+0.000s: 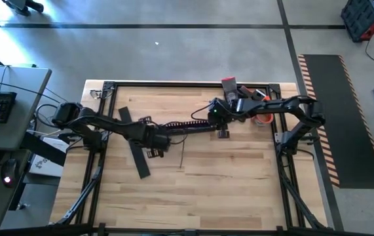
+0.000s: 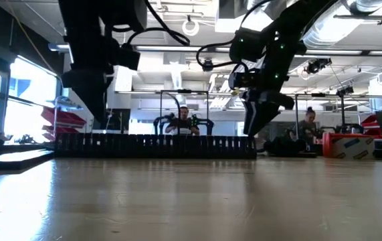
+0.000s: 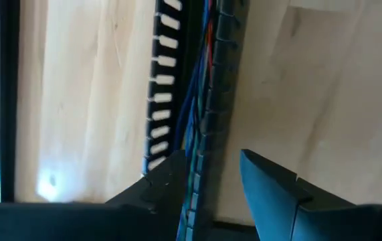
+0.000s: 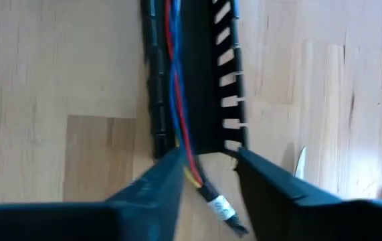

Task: Ziptie cables
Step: Close the black cable duct with the black cable duct cover

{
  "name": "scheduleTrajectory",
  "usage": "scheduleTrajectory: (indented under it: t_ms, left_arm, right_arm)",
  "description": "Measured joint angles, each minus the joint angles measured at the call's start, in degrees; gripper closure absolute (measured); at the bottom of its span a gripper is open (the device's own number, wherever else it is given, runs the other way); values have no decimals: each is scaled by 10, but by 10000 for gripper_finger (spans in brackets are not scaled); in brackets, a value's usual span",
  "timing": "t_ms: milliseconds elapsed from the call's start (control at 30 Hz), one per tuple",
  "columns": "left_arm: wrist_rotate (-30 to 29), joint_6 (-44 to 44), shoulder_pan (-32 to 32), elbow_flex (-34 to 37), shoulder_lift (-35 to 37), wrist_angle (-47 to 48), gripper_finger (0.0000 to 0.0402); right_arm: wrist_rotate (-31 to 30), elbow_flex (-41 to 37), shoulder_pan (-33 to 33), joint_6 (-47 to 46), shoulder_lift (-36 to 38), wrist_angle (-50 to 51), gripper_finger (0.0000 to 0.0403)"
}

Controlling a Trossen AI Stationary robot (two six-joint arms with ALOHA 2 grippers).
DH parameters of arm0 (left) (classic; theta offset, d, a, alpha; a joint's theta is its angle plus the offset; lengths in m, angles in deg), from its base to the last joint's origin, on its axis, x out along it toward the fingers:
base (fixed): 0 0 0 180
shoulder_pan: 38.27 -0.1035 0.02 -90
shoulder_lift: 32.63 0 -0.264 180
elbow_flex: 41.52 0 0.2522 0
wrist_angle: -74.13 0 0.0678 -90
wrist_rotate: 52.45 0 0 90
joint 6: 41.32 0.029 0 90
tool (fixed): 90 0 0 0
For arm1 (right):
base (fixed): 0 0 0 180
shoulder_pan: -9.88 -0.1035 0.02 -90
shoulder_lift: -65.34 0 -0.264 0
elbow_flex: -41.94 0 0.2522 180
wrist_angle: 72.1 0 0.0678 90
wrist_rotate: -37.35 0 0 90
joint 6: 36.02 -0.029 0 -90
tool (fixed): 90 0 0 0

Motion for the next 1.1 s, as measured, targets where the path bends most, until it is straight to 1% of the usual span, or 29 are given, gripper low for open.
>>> scheduleTrajectory:
  t_ms: [67,133,200,300,400,467,533,600,667,800,867,933,1000,1100]
  left_arm:
    - [-6,-42,15,0,1,7,275]
    - [-27,-107,36,0,3,28,275]
    - [-51,-185,64,0,10,57,275]
    - [-82,-322,120,0,20,107,275]
    - [-97,-473,180,0,24,149,275]
    - [-81,-548,211,7,24,162,275]
    - [-57,-609,233,24,24,156,275]
    - [-13,-661,250,51,23,145,275]
    - [33,-701,263,82,23,123,275]
    - [89,-752,288,138,23,33,275]
    - [93,-762,297,161,22,-44,275]
    - [65,-762,302,179,23,-144,275]
    - [23,-761,303,194,10,-266,275]
    - [-55,-714,304,206,-28,-416,275]
  right_arm:
    - [29,0,3,7,7,7,223]
    - [80,-10,8,8,21,-22,195]
    - [132,-27,13,7,40,-72,179]
    - [174,-65,11,2,66,-148,173]
    - [180,-106,-17,-34,86,-244,172]
    - [184,-134,-51,-69,88,-321,172]
    - [173,-161,-94,-106,85,-407,172]
    - [144,-179,-143,-131,77,-483,172]
    - [101,-188,-190,-145,75,-503,172]
    - [-7,-188,-269,-161,74,-506,172]
    - [-50,-188,-300,-170,74,-506,172]
    - [-76,-188,-323,-175,79,-504,172]
    - [-92,-188,-344,-173,89,-501,172]
    - [-126,-188,-369,-172,120,-475,172]
